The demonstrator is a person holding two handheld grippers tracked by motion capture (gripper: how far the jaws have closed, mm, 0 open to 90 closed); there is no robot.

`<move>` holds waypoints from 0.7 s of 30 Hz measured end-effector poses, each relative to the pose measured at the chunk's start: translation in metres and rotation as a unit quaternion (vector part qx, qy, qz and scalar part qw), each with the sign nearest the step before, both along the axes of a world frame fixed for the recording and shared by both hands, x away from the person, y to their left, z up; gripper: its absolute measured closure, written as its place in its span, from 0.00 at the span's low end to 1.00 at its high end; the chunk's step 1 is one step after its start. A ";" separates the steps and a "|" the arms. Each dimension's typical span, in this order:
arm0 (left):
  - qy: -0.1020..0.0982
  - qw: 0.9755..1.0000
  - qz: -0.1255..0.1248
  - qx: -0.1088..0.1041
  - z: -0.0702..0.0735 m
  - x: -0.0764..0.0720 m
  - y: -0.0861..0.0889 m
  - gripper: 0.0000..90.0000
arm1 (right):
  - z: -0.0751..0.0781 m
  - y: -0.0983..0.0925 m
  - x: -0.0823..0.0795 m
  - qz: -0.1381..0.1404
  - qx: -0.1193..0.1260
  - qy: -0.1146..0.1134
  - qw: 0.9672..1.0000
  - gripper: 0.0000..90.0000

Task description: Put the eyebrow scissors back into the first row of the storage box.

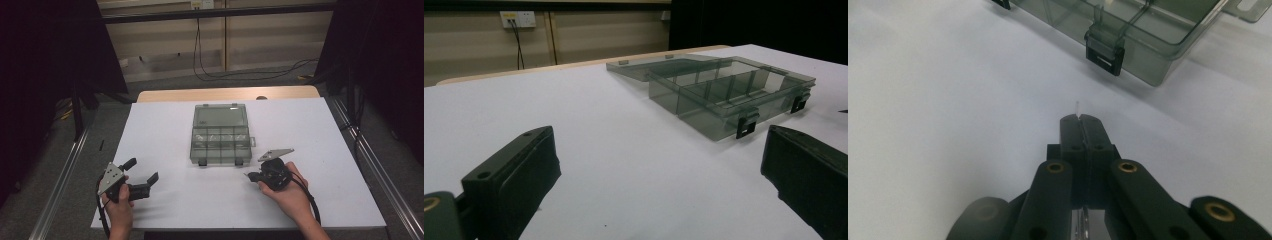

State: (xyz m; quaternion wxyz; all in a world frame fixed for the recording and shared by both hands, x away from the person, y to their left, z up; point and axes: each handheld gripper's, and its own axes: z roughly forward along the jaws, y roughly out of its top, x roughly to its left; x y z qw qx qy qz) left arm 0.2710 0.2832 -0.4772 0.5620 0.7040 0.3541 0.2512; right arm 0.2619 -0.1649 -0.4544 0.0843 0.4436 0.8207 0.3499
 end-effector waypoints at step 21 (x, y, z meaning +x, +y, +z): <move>0.000 1.000 0.000 -0.005 0.000 0.000 0.000 0.02 | 0.026 0.002 0.026 0.004 0.023 -0.011 1.000 1.00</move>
